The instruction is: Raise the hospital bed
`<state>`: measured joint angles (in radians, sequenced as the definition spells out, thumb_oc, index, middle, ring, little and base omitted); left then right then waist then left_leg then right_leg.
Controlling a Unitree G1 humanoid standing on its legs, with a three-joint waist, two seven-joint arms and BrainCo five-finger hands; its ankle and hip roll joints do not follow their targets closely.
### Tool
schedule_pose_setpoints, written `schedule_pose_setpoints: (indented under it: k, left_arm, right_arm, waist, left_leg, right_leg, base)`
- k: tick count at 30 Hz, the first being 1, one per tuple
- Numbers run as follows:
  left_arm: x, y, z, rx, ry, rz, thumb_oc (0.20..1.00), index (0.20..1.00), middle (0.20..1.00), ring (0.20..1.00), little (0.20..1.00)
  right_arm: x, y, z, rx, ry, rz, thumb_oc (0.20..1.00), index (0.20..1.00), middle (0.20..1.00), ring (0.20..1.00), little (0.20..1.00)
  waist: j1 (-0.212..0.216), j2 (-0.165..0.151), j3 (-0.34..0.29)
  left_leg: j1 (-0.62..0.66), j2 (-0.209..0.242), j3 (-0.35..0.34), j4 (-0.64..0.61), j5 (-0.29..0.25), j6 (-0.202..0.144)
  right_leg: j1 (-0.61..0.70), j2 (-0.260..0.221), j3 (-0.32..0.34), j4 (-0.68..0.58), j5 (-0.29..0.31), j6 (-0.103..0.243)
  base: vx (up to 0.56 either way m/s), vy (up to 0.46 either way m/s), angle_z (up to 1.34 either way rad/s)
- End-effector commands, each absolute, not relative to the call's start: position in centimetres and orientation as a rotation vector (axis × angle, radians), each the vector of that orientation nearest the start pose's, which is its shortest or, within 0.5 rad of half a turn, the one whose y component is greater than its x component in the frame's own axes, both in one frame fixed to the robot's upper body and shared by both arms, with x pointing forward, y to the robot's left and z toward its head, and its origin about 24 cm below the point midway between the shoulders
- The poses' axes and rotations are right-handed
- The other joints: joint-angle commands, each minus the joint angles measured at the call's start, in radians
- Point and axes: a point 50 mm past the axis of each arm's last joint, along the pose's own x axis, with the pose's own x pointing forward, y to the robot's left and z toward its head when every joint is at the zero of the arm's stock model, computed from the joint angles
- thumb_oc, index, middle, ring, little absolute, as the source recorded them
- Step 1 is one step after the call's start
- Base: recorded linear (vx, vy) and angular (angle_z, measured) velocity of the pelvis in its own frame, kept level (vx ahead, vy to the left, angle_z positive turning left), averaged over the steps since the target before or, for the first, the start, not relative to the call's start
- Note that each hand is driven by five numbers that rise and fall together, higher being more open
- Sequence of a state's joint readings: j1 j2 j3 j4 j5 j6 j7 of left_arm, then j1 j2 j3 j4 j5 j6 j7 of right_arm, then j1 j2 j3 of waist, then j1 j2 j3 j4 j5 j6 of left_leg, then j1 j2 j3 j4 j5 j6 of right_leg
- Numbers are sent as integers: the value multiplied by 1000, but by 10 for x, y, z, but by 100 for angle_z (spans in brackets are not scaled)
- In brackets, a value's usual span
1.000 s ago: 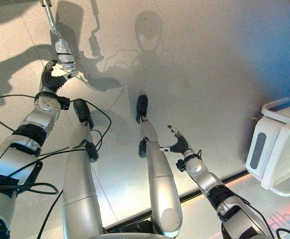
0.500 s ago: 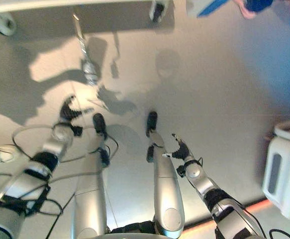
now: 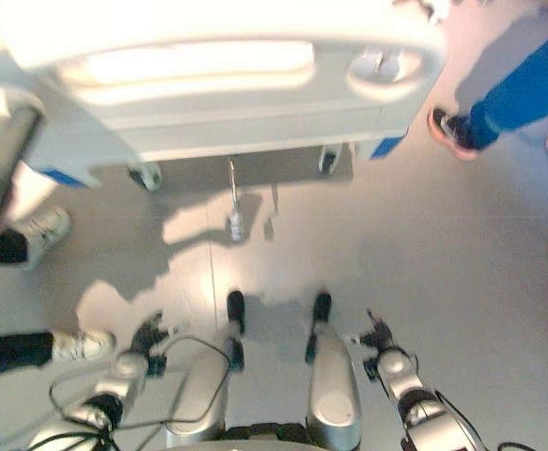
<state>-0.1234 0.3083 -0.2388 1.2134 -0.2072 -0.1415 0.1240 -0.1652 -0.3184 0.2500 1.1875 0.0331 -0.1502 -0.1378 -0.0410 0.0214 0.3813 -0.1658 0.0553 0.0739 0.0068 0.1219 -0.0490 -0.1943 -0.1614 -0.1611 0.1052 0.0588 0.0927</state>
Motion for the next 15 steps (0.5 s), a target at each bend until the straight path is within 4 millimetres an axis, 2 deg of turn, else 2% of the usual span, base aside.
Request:
schedule_pose_setpoints:
  k: [1, 8, 12, 15]
  left_arm:
    - [150, 250, -137, 303, 963, 178, 1000, 1000, 1000, 1000, 1000]
    - [109, 242, -154, 227, 1079, 188, 1000, 1000, 1000, 1000, 1000]
    - [96, 235, -159, 225, 1125, 148, 1000, 1000, 1000, 1000, 1000]
    - [94, 234, -160, 241, 1134, 126, 1000, 1000, 1000, 1000, 1000]
  right_arm:
    - [168, -260, -125, -442, 899, -122, 1000, 1000, 1000, 1000, 1000]
    - [126, -250, -146, -302, 1038, -158, 1000, 1000, 1000, 1000, 1000]
    - [104, -243, -155, -245, 1116, -169, 1000, 1000, 1000, 1000, 1000]
    - [100, -240, -157, -254, 1133, -147, 1000, 1000, 1000, 1000, 1000]
  waist:
    - [1, -16, -56]
    - [2, -28, -208]
    - [-6, -40, -282]
    - [-7, -44, -310]
  left_leg:
    - [-15, -33, -18, 8, -25, 17]
    - [126, -19, -3, -57, -31, 12]
    - [184, -13, 3, -94, -33, 5]
    - [188, -12, 0, -94, -38, 2]
  right_leg:
    - [4, 25, -16, 45, -27, 32]
    - [139, 43, -16, -6, -34, 47]
    - [203, 50, -24, -22, -48, 49]
    - [217, 51, -31, -32, -48, 47]
  base:
    - [84, -47, -7]
    - [105, -30, -2]
    - [92, -19, 1]
    - [16, -9, 3]
